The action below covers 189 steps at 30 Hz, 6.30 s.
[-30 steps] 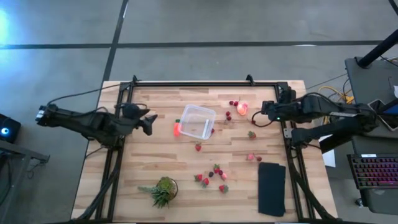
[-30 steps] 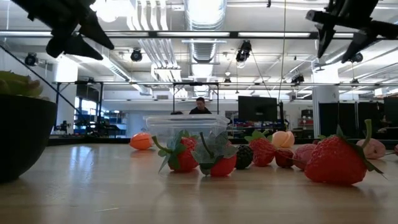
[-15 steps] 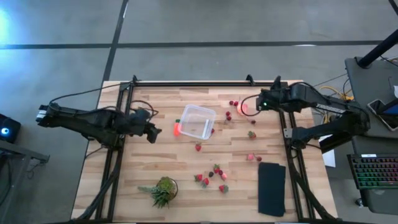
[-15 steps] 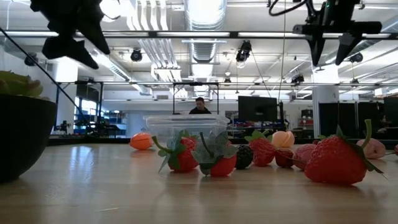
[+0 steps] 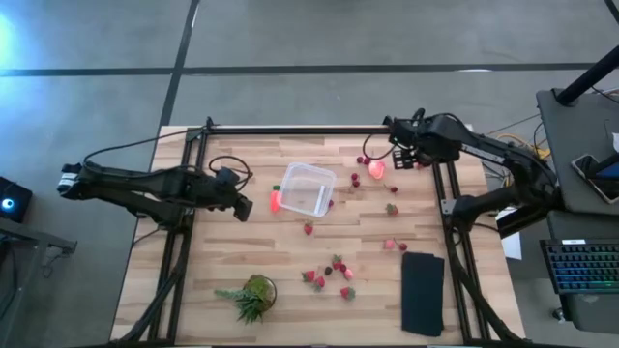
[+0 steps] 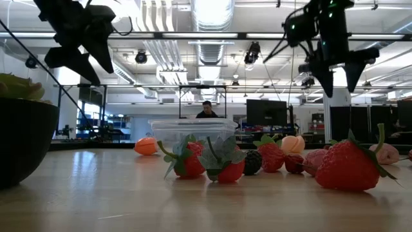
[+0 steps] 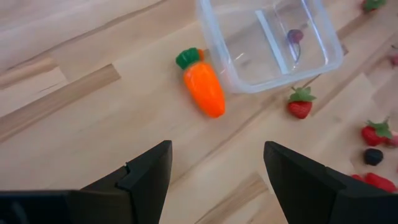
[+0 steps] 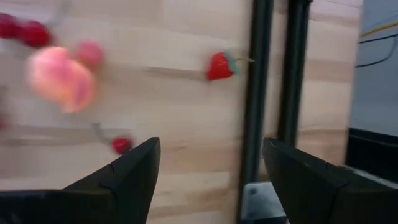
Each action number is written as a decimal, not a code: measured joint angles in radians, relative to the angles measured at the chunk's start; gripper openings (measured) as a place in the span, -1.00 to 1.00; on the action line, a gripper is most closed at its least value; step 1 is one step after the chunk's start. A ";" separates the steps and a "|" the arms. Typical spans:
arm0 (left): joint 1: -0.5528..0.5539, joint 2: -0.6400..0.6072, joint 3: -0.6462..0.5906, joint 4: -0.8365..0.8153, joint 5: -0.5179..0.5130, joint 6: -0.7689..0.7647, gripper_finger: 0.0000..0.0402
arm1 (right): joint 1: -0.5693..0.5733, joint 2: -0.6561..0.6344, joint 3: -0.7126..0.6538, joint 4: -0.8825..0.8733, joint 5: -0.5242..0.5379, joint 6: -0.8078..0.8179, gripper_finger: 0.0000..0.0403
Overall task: Pick and placing Produce into tupperware
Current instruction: Put the red strawberry into the transparent bin
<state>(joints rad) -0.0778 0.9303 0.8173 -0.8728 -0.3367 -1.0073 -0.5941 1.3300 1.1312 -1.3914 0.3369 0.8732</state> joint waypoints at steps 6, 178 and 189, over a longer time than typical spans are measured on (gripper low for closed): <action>0.000 -0.034 -0.007 0.000 -0.004 0.000 0.20 | -0.092 0.080 -0.017 0.009 0.004 -0.151 0.39; 0.788 0.360 0.019 0.446 0.239 0.783 0.20 | -0.399 0.246 -0.349 0.647 -0.018 0.477 -0.17; 0.788 0.360 0.019 0.446 0.239 0.783 0.20 | -0.396 0.245 -0.345 0.655 -0.024 0.427 -0.29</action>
<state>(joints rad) 0.7097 1.2900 0.8360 -0.4263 -0.0975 -0.2241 -0.9897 1.5755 0.7866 -0.7361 0.3130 1.3005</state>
